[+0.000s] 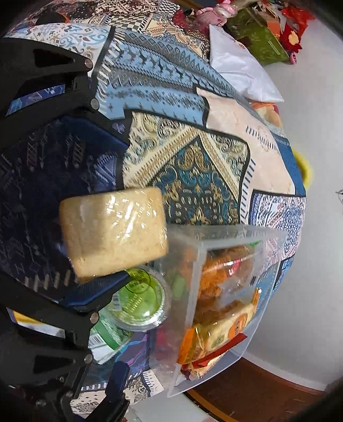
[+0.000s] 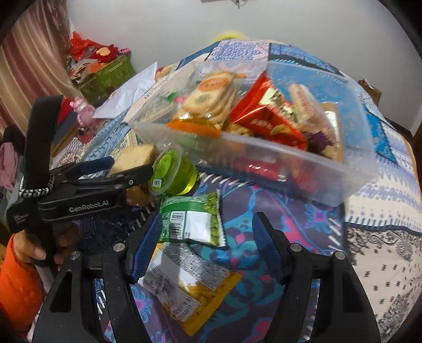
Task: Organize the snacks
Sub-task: 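Grasp the square bread loaf with the left gripper while the right grasps the green snack bag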
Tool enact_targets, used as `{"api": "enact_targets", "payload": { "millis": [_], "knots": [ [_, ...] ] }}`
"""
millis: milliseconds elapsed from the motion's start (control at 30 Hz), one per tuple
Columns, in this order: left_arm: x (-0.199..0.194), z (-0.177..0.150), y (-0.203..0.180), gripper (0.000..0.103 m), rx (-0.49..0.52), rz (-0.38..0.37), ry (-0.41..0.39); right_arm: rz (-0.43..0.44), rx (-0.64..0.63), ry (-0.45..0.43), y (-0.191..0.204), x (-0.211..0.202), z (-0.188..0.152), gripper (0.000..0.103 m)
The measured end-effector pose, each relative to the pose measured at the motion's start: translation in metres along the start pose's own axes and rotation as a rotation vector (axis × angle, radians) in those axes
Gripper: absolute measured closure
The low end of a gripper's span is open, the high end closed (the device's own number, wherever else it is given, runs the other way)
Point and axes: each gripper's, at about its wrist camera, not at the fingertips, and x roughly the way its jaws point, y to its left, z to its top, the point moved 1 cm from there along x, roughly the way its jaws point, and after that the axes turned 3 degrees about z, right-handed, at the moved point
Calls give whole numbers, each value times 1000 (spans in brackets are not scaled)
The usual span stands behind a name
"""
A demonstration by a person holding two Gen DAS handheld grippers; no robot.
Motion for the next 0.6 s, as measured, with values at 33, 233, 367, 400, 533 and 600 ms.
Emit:
{"api": "enact_targets", "payload": {
  "millis": [33, 233, 367, 400, 533, 600],
  "knots": [
    [0, -1, 2, 11, 3, 7, 3, 2, -4, 7, 1, 3, 0, 36],
    [6, -14, 16, 12, 33, 48, 29, -4, -41, 54, 12, 21, 1, 36],
    [6, -8, 16, 12, 24, 29, 16, -24, -73, 77, 16, 29, 3, 33],
    [7, -5, 15, 12, 23, 26, 11, -28, -78, 80, 18, 30, 3, 33],
    [12, 5, 8, 12, 37, 14, -7, -27, -68, 75, 15, 33, 4, 36],
    [18, 7, 5, 20, 35, -9, 12, -27, -62, 68, 14, 31, 3, 39]
  ]
}}
